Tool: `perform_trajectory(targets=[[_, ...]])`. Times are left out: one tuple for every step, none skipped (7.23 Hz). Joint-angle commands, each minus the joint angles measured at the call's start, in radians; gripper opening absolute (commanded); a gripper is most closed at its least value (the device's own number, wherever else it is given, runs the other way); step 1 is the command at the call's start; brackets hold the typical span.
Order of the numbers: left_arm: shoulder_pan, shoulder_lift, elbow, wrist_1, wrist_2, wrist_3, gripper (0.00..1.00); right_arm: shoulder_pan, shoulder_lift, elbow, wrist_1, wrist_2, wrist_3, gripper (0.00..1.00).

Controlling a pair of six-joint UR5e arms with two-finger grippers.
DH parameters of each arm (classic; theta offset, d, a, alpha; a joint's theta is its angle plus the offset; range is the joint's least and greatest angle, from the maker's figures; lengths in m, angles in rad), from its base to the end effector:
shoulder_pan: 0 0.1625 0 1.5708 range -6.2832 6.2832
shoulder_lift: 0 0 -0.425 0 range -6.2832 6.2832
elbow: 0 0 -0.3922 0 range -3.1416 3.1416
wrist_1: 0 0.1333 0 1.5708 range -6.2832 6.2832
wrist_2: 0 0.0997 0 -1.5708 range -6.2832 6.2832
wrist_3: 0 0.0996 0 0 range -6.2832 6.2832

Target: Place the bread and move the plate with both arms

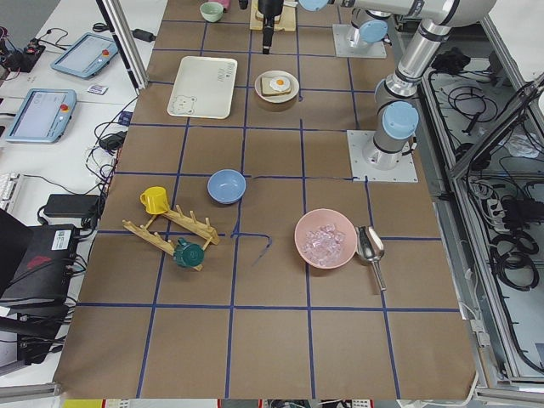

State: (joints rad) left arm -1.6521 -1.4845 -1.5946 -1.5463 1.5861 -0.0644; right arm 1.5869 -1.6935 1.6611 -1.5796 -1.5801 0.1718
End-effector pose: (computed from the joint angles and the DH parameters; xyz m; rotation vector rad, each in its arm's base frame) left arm -0.1689 -0.4505 0.5199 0.0254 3.1295 -0.1376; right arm 0.1395 -0.4415 0.5016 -0.2442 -3.1260 0.0657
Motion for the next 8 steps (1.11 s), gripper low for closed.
perform_trajectory(targets=[[0.0,0.001,-0.001,0.0,0.0,0.0,1.0,-0.001,0.0,0.005,0.001,-0.001,0.0,1.0],[0.0,0.001,-0.001,0.0,0.0,0.0,1.0,-0.001,0.0,0.006,0.0,-0.003,-0.002,1.0],[0.0,0.001,-0.001,0.0,0.0,0.0,1.0,-0.001,0.0,0.006,0.007,-0.001,0.003,1.0],[0.0,0.001,-0.001,0.0,0.0,0.0,1.0,-0.001,0.002,0.008,-0.003,-0.004,0.005,1.0],[0.0,0.001,-0.001,0.0,0.0,0.0,1.0,-0.002,0.003,0.009,-0.006,-0.006,0.002,1.0],[0.0,0.001,-0.001,0.0,0.0,0.0,1.0,-0.002,0.003,0.009,-0.01,-0.006,0.006,1.0],[0.0,0.001,-0.001,0.0,0.0,0.0,1.0,-0.005,0.005,0.009,-0.01,-0.018,0.009,1.0],[0.0,0.001,-0.001,0.002,0.0,0.0,1.0,-0.007,0.018,0.009,-0.01,-0.023,0.009,1.0]])
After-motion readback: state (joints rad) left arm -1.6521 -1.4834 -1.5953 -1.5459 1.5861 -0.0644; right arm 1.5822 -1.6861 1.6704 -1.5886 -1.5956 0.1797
